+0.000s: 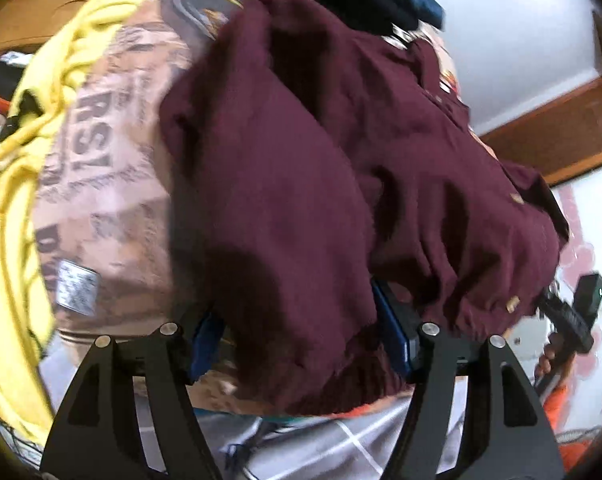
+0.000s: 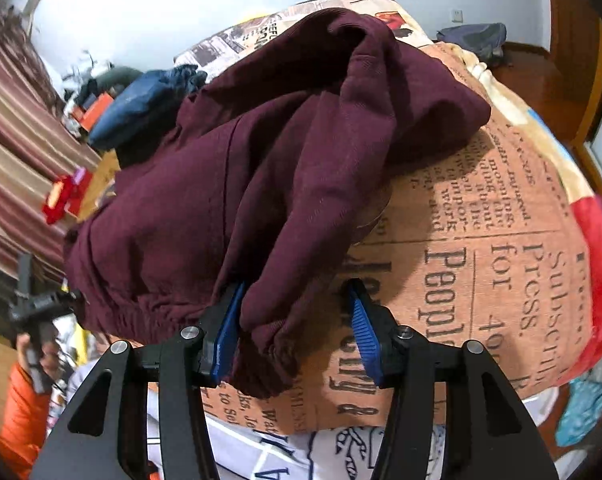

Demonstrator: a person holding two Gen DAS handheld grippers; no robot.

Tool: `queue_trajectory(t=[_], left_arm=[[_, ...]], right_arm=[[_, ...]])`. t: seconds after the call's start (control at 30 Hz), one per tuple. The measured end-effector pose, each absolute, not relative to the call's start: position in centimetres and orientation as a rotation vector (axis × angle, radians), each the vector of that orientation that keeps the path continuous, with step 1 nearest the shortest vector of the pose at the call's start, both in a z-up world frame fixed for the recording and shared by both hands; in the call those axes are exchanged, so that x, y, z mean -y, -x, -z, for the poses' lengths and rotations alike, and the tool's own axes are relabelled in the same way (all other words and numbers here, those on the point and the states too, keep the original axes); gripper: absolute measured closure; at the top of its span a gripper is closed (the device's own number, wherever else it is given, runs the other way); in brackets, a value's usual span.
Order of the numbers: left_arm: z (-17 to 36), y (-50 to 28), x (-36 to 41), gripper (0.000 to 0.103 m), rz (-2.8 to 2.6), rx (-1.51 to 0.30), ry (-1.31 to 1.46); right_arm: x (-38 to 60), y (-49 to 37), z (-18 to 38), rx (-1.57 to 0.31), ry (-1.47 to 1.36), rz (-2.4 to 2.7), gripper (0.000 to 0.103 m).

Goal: Fold large clothes
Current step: 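Fold the held hem over toward the collar with both grippers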

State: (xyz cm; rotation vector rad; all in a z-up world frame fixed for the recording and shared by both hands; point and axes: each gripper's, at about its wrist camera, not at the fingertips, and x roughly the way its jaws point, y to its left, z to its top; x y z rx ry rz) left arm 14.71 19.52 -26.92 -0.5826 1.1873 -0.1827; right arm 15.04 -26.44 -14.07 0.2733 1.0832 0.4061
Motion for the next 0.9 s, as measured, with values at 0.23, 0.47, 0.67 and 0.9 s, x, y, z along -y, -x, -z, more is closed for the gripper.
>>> queue_trajectory(t=[0.23, 0.47, 0.67, 0.9], left_arm=[[22.6, -15.1, -16.4, 0.076, 0.200, -1.092, 0.385], [17.2, -17.4, -17.0, 0.084, 0.312, -0.960, 0.506], [12.7, -21.0, -19.6, 0.085, 0.349, -0.833, 0.624], [12.3, -27.4, -21.2, 0.085, 0.253, -0.818, 0.616]], right_arm=[[25.6, -14.1, 12.4, -1.017, -0.256, -0.474, 0.091], [26.4, -15.5, 8.1, -0.892, -0.338, -0.532, 0.093], [27.0, -20.0, 4.7, -0.763, -0.397, -0.504, 0.094], [25.4, -25.7, 4.2, -0.747, -0.347, -0.429, 0.095]])
